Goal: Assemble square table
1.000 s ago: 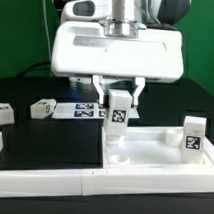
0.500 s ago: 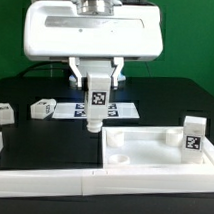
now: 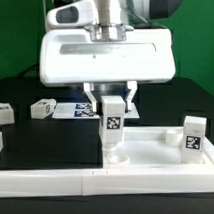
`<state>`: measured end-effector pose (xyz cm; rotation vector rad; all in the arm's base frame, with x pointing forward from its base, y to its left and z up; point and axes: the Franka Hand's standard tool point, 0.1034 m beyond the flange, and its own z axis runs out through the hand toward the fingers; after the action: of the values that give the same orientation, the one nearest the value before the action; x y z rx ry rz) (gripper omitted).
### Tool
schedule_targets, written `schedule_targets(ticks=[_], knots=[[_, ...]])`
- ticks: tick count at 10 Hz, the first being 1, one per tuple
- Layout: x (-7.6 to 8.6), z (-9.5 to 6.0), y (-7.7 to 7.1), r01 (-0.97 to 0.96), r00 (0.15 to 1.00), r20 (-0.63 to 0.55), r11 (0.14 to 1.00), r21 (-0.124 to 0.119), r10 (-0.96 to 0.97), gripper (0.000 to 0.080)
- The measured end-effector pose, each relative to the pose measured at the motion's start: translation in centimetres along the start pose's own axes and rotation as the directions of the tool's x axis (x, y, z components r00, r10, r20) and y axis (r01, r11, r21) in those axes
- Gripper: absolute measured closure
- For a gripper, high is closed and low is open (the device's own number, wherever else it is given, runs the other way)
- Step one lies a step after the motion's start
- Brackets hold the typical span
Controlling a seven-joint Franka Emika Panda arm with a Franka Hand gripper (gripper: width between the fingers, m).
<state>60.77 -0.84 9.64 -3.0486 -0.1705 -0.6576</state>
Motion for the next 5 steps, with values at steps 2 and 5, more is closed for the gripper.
schedule_targets(ticks=[2, 5], knots=[[-0.06, 0.23, -1.24, -0.028, 1.0, 0.007, 1.0, -0.004, 0.028, 0.0509], [0.07, 0.39, -1.59, -0.031, 0.999, -0.006, 1.0, -0.005, 0.031, 0.0509]])
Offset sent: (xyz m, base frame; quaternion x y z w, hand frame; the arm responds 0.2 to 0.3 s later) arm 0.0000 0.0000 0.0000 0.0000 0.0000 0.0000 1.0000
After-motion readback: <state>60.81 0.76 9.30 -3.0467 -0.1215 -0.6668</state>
